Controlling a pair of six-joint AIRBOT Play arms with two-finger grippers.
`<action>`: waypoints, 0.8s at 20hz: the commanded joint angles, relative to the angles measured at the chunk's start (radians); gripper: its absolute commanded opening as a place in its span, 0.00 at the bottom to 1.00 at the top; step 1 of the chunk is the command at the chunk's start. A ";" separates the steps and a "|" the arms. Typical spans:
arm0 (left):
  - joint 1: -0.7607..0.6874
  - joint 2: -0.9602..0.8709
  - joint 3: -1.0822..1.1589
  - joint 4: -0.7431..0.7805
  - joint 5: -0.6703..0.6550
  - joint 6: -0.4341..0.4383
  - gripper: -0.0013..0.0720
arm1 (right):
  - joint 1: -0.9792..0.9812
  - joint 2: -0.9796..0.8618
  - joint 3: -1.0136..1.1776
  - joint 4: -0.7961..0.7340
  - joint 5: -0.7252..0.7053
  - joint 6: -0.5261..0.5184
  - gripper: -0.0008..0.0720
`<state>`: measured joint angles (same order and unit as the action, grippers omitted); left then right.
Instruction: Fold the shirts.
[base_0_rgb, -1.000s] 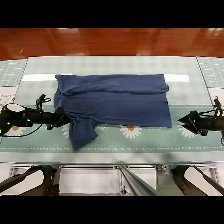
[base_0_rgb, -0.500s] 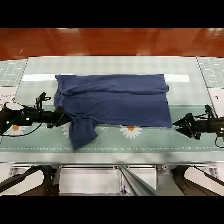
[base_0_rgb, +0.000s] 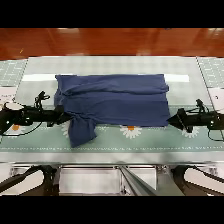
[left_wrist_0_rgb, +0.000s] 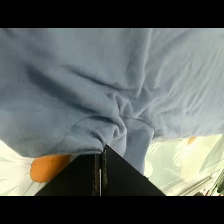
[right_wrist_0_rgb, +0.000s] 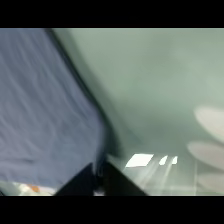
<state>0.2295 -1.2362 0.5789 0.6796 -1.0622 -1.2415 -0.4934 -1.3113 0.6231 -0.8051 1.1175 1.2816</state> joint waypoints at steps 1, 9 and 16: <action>0.008 0.000 0.003 -0.007 -0.015 0.017 0.04 | 0.086 -0.003 0.081 -0.005 0.038 -0.043 0.04; 0.073 -0.047 0.288 -0.007 -0.050 0.081 0.04 | 0.096 -0.035 0.338 -0.041 0.057 -0.038 0.04; -0.033 -0.377 0.760 -0.007 0.008 0.003 0.04 | 0.201 -0.336 0.706 0.021 -0.043 0.034 0.04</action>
<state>0.2279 -1.4860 1.1652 0.6720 -1.0737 -1.2022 -0.3286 -1.5356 1.1919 -0.8173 1.1110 1.2907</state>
